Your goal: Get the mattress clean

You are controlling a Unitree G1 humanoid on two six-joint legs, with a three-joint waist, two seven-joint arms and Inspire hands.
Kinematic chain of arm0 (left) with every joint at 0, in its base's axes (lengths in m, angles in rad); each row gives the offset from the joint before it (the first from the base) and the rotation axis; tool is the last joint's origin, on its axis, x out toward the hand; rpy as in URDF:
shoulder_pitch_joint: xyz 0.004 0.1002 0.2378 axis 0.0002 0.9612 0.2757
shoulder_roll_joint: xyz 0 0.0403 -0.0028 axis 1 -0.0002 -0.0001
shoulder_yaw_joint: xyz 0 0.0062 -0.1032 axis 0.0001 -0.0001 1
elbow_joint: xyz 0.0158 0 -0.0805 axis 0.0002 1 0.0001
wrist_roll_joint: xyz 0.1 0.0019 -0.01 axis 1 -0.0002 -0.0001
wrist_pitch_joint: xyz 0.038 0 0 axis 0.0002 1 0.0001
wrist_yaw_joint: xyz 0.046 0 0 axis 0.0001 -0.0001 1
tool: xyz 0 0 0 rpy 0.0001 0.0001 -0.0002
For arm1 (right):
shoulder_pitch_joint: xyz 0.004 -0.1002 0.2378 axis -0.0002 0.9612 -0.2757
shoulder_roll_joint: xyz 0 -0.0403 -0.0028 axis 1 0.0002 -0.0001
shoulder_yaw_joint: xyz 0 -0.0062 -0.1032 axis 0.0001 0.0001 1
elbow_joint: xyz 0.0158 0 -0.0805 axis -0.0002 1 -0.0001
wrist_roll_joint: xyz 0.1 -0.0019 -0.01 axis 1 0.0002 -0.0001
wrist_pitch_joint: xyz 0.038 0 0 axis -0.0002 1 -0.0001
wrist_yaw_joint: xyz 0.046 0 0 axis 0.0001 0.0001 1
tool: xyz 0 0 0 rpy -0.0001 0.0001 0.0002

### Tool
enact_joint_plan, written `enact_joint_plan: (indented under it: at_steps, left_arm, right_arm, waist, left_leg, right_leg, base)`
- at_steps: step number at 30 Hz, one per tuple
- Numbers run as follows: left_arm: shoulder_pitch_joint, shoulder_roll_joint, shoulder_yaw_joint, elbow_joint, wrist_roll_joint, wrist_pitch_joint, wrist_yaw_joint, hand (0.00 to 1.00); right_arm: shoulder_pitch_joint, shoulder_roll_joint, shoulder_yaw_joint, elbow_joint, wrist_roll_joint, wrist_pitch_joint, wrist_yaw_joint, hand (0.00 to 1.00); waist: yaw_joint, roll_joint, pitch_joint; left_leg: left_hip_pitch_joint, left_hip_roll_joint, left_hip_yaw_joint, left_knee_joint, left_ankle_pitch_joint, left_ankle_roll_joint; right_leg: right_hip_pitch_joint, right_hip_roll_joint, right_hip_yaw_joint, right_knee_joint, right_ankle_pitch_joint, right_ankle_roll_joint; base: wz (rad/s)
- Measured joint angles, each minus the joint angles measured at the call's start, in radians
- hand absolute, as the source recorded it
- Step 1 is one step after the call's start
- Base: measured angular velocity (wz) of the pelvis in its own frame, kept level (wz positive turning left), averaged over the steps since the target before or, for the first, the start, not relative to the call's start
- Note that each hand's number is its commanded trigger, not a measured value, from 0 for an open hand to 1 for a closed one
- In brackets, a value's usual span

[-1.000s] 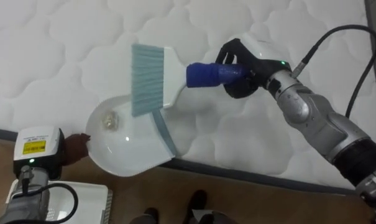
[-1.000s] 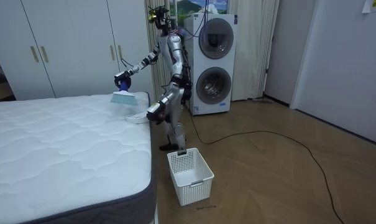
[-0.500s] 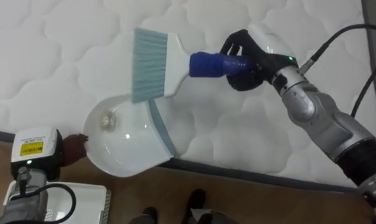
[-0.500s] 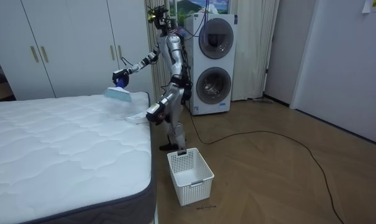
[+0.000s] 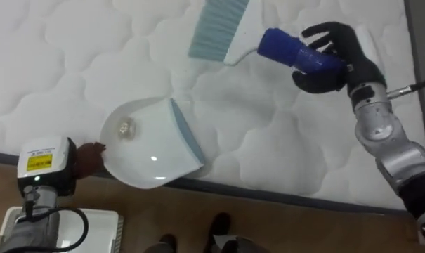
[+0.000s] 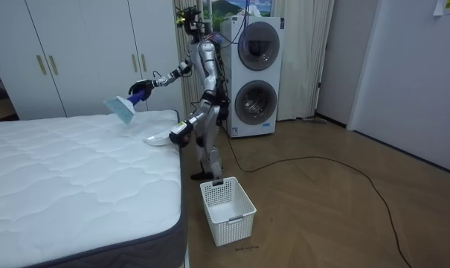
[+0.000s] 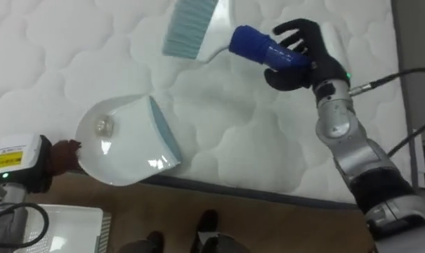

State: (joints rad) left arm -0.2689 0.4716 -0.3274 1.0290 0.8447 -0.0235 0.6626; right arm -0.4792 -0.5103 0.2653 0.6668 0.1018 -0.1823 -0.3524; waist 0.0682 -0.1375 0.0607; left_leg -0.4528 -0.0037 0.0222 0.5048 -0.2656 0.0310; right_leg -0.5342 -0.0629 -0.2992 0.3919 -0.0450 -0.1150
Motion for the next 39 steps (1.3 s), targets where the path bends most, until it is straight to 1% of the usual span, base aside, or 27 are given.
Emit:
enact_joint_plan:
  at_steps: [1,2,4,6,8,9,10,12,13,14,16,17,20,22,23,24,25,26,28,29,30,32,34,35,37,38,39]
  left_arm:
    - [0.002,-0.002,0.011,-0.005,0.000,-0.009,0.003,1.00]
    - [0.004,-0.002,0.014,-0.012,0.001,-0.009,0.006,1.00]
    - [0.006,-0.014,0.038,-0.053,0.001,-0.014,0.011,1.00]
    - [0.014,-0.024,0.056,-0.094,0.002,-0.019,0.012,1.00]
    - [0.032,-0.024,0.078,-0.141,0.002,-0.029,0.015,1.00]
    - [0.041,-0.026,0.090,-0.162,0.002,-0.031,0.015,1.00]
    - [0.053,-0.028,0.099,-0.182,0.001,-0.031,0.015,1.00]
    - [0.076,-0.031,0.114,-0.217,0.002,-0.031,0.013,1.00]
    - [0.099,-0.039,0.130,-0.248,0.002,-0.028,0.009,1.00]
    - [0.118,-0.042,0.138,-0.271,0.002,-0.025,0.008,1.00]
    - [0.180,-0.062,0.170,-0.350,0.001,-0.023,0.003,1.00]
    - [0.188,-0.064,0.171,-0.361,-0.002,-0.023,0.001,1.00]
    - [0.224,-0.066,0.176,-0.421,-0.007,-0.024,-0.019,1.00]
    - [0.229,-0.076,0.176,-0.447,-0.005,-0.031,-0.032,1.00]
    - [0.236,-0.077,0.177,-0.461,-0.005,-0.030,-0.041,1.00]
    - [0.253,-0.078,0.179,-0.493,-0.006,-0.030,-0.049,1.00]
    - [0.268,-0.079,0.179,-0.531,-0.006,-0.030,-0.050,1.00]
    - [0.274,-0.079,0.179,-0.550,-0.007,-0.030,-0.050,1.00]
    - [0.296,-0.079,0.191,-0.599,-0.012,-0.030,-0.051,1.00]
    - [0.301,-0.079,0.194,-0.608,-0.012,-0.030,-0.051,1.00]
    - [0.315,-0.079,0.204,-0.627,-0.012,-0.033,-0.051,1.00]
    - [0.335,-0.081,0.223,-0.639,-0.013,-0.049,-0.051,1.00]
    - [0.359,-0.099,0.252,-0.639,-0.013,-0.056,-0.049,1.00]
    - [0.364,-0.106,0.258,-0.639,-0.011,-0.056,-0.049,1.00]
    - [0.378,-0.136,0.284,-0.641,-0.006,-0.065,-0.049,1.00]
    - [0.383,-0.142,0.290,-0.641,-0.006,-0.066,-0.049,1.00]
    - [0.391,-0.147,0.302,-0.642,-0.008,-0.071,-0.049,1.00]
  right_arm:
    - [0.010,0.000,-0.024,0.013,0.022,0.000,-0.001,0.00]
    - [0.011,0.000,-0.032,0.024,0.034,0.000,-0.001,0.00]
    - [0.034,0.000,-0.073,0.041,0.083,0.001,-0.002,0.00]
    - [0.069,0.006,-0.102,0.040,0.100,0.003,-0.004,0.00]
    - [0.080,0.006,-0.115,0.040,0.108,0.011,-0.005,0.00]
    - [0.080,0.006,-0.127,0.038,0.115,0.011,-0.006,0.00]
    - [0.081,0.005,-0.134,0.037,0.125,0.011,-0.010,0.00]
    - [0.098,0.002,-0.143,0.015,0.135,0.011,-0.016,0.00]
    - [0.130,0.003,-0.160,-0.019,0.133,0.014,-0.015,0.00]
    - [0.151,0.005,-0.171,-0.044,0.133,0.016,-0.015,0.00]
    - [0.194,0.006,-0.188,-0.099,0.134,0.020,-0.014,0.00]
    - [0.198,0.007,-0.190,-0.101,0.134,0.022,-0.014,0.00]
    - [0.214,0.019,-0.191,-0.104,0.138,0.032,-0.013,0.00]
    - [0.242,0.022,-0.209,-0.139,0.137,0.032,-0.011,0.00]
    - [0.249,0.029,-0.217,-0.149,0.132,0.032,-0.012,0.00]
    - [0.281,0.038,-0.234,-0.192,0.129,0.032,-0.017,0.00]
    - [0.322,0.037,-0.255,-0.243,0.130,0.032,-0.017,0.00]
    - [0.339,0.038,-0.265,-0.262,0.131,0.032,-0.019,0.00]
    - [0.355,0.038,-0.271,-0.287,0.128,0.032,-0.040,0.00]
    - [0.356,0.038,-0.271,-0.292,0.123,0.032,-0.045,0.00]
    - [0.359,0.038,-0.271,-0.307,0.117,0.032,-0.057,0.00]
    - [0.369,0.038,-0.271,-0.313,0.088,0.032,-0.065,0.00]
    - [0.383,0.043,-0.270,-0.342,0.088,0.031,-0.073,0.00]
    - [0.383,0.044,-0.271,-0.342,0.087,0.031,-0.074,0.00]
    - [0.383,0.044,-0.271,-0.342,0.080,0.031,-0.075,0.00]
    - [0.383,0.045,-0.271,-0.342,0.079,0.031,-0.074,0.00]
    - [0.385,0.047,-0.271,-0.342,0.076,0.031,-0.075,0.00]
  waist:
    - [-0.005,0.003,0.0015]
    - [-0.007,0.004,0.0023]
    - [-0.008,0.006,0.0024]
    - [-0.008,0.012,0.0003]
    - [-0.008,0.018,-0.0031]
    - [-0.008,0.027,-0.0054]
    - [-0.008,0.037,-0.0119]
    - [-0.009,0.050,-0.0200]
    - [-0.009,0.061,-0.0284]
    - [-0.010,0.066,-0.0354]
    - [-0.013,0.083,-0.0529]
    - [-0.013,0.086,-0.0547]
    - [-0.013,0.086,-0.0567]
    - [-0.025,0.084,-0.0598]
    - [-0.034,0.084,-0.0598]
    - [-0.053,0.083,-0.0610]
    - [-0.068,0.083,-0.0611]
    - [-0.068,0.084,-0.0613]
    - [-0.058,0.081,-0.0630]
    - [-0.056,0.080,-0.0634]
    - [-0.052,0.080,-0.0632]
    - [-0.039,0.079,-0.0633]
    - [-0.016,0.079,-0.0633]
    - [-0.007,0.079,-0.0632]
    - [0.021,0.076,-0.0624]
    - [0.025,0.076,-0.0623]
    - [0.039,0.074,-0.0615]
  left_leg:
    - [0.013,0.003,0.001,-0.006,-0.001,0.001]
    - [0.018,0.006,0.003,-0.007,-0.002,0.001]
    - [0.039,0.010,0.009,-0.023,-0.003,0.001]
    - [0.059,0.014,0.010,-0.027,-0.003,0.002]
    - [0.083,0.015,0.017,-0.035,-0.003,0.002]
    - [0.104,0.015,0.023,-0.046,-0.003,0.002]
    - [0.127,0.015,0.028,-0.062,-0.002,0.003]
    - [0.173,0.014,0.030,-0.090,-0.002,0.004]
    - [0.210,0.015,0.029,-0.113,-0.001,0.006]
    - [0.224,0.014,0.029,-0.128,0.000,0.006]
    - [0.291,0.008,0.030,-0.172,0.011,0.011]
    - [0.306,0.007,0.030,-0.182,0.013,0.012]
    - [0.380,0.006,0.018,-0.220,0.017,0.011]
    - [0.400,0.003,-0.022,-0.226,0.017,0.011]
    - [0.405,0.001,-0.034,-0.228,0.020,0.011]
    - [0.411,-0.004,-0.063,-0.235,0.026,0.011]
    - [0.410,-0.008,-0.092,-0.240,0.027,0.010]
    - [0.410,-0.009,-0.107,-0.245,0.028,0.010]
    - [0.415,-0.015,-0.125,-0.254,0.043,0.010]
    - [0.415,-0.018,-0.127,-0.255,0.049,0.011]
    - [0.422,-0.019,-0.131,-0.261,0.056,0.011]
    - [0.433,-0.020,-0.145,-0.272,0.060,0.010]
    - [0.435,-0.022,-0.175,-0.272,0.062,0.008]
    - [0.434,-0.023,-0.181,-0.272,0.062,0.007]
    - [0.424,-0.026,-0.205,-0.271,0.064,0.004]
    - [0.422,-0.027,-0.212,-0.270,0.064,0.003]
    - [0.417,-0.029,-0.223,-0.270,0.066,0.000]
  right_leg:
    - [0.016,0.005,0.000,-0.013,0.002,0.003]
    - [0.022,0.008,0.001,-0.018,0.004,0.003]
    - [0.041,0.015,0.003,-0.038,0.011,0.004]
    - [0.065,0.020,0.002,-0.050,0.012,0.005]
    - [0.083,0.021,0.007,-0.051,0.010,0.008]
    - [0.098,0.022,0.015,-0.056,0.008,0.011]
    - [0.116,0.026,0.022,-0.066,0.008,0.014]
    - [0.150,0.027,0.025,-0.074,0.003,0.020]
    - [0.182,0.031,0.026,-0.088,0.000,0.024]
    - [0.192,0.031,0.027,-0.089,-0.004,0.026]
    - [0.242,0.030,0.031,-0.102,-0.013,0.035]
    - [0.253,0.029,0.033,-0.102,-0.017,0.037]
    - [0.324,0.031,0.036,-0.107,-0.036,0.045]
    - [0.361,0.032,0.042,-0.110,-0.050,0.054]
    - [0.372,0.033,0.049,-0.114,-0.051,0.057]
    - [0.393,0.033,0.053,-0.125,-0.057,0.065]
    - [0.410,0.035,0.053,-0.139,-0.062,0.071]
    - [0.415,0.035,0.053,-0.142,-0.064,0.073]
    - [0.431,0.034,0.056,-0.143,-0.069,0.080]
    - [0.434,0.033,0.061,-0.143,-0.070,0.082]
    - [0.445,0.032,0.077,-0.150,-0.072,0.085]
    - [0.465,0.034,0.077,-0.162,-0.074,0.088]
    - [0.481,0.038,0.083,-0.172,-0.076,0.091]
    - [0.483,0.038,0.085,-0.172,-0.077,0.092]
    - [0.484,0.038,0.085,-0.173,-0.081,0.093]
    - [0.485,0.038,0.083,-0.173,-0.082,0.093]
    - [0.492,0.036,0.073,-0.173,-0.086,0.094]
  base:
    - [-0.05]
    - [-0.11]
    - [-0.12]
    - [-0.06]
    - [-0.14]
    - [-0.20]
    - [-0.17]
    - [-0.05]
    - [0.00]
    - [0.05]
    - [0.00]
    - [0.00]
    - [0.17]
    - [0.56]
    - [0.84]
    - [1.04]
    - [1.03]
    - [0.84]
    - [0.53]
    - [0.48]
    - [0.45]
    - [0.40]
    - [0.32]
    - [0.37]
    - [0.38]
    - [0.42]
    - [0.55]
